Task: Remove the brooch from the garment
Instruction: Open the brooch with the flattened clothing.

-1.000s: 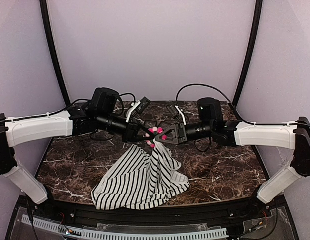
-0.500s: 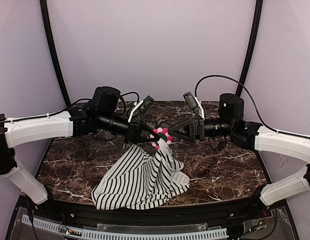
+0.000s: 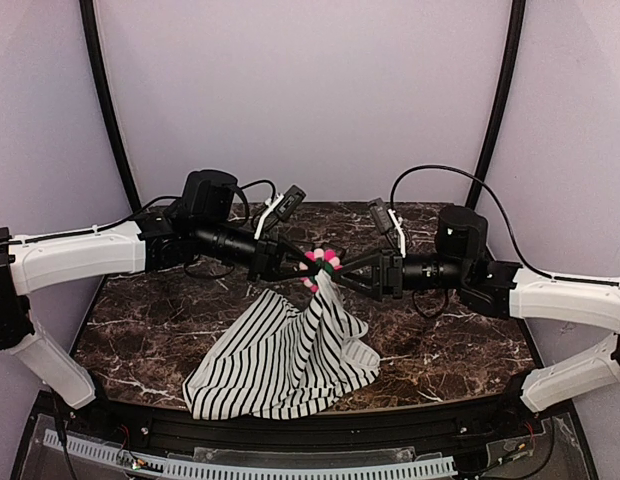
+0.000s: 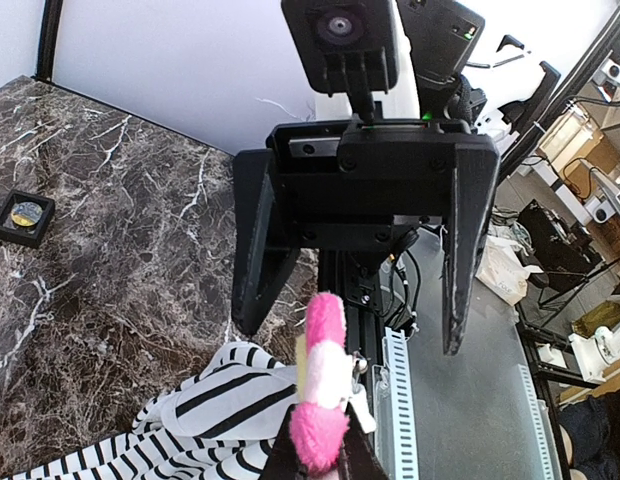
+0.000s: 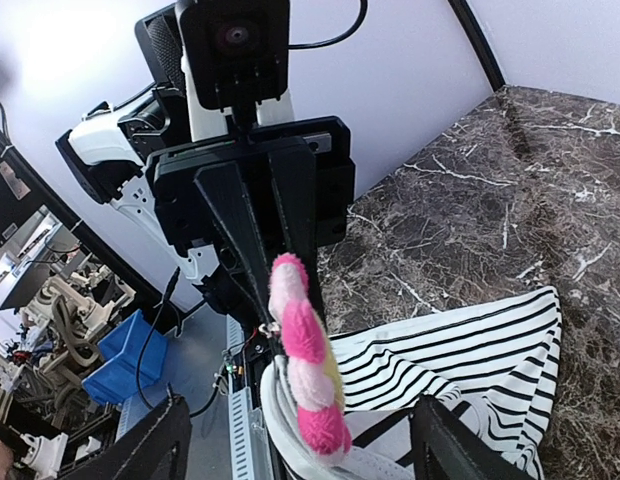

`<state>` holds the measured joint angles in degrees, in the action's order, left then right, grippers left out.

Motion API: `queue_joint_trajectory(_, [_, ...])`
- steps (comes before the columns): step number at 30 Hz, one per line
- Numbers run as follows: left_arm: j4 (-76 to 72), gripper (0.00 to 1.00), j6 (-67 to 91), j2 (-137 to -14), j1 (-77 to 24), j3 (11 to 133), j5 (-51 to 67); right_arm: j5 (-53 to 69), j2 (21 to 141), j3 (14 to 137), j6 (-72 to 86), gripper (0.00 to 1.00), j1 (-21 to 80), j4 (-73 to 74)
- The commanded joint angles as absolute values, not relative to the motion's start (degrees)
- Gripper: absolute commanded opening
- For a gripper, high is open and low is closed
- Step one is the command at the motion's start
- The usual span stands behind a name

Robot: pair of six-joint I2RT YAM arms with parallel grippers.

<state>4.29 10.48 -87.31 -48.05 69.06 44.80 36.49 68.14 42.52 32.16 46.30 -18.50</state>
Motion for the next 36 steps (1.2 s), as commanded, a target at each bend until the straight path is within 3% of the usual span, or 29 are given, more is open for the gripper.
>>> queue_joint_trajectory(1, [2.7,0.01,10.9,-85.8,-47.9,68.6,45.9,33.8,70.1,44.3,31.5,0.70,47.9,-20.9])
queue_joint_trajectory(8, [2.9,0.01,10.8,-85.7,-47.9,68.6,46.0,33.5,71.8,44.6,33.0,0.52,48.4,-23.4])
queue_joint_trajectory(18, [2.9,0.01,10.8,-85.8,-47.9,68.6,46.1,34.0,74.3,45.8,34.2,0.39,48.9,-24.4])
queue_joint_trajectory(28, [1.3,0.01,10.7,-85.0,-47.9,67.8,48.1,27.2,76.7,46.5,37.4,0.08,48.7,-19.0])
queue_joint_trajectory(36, [0.8,0.01,10.8,-85.5,-48.1,67.9,51.5,31.1,81.0,50.2,35.9,0.05,48.1,-16.5])
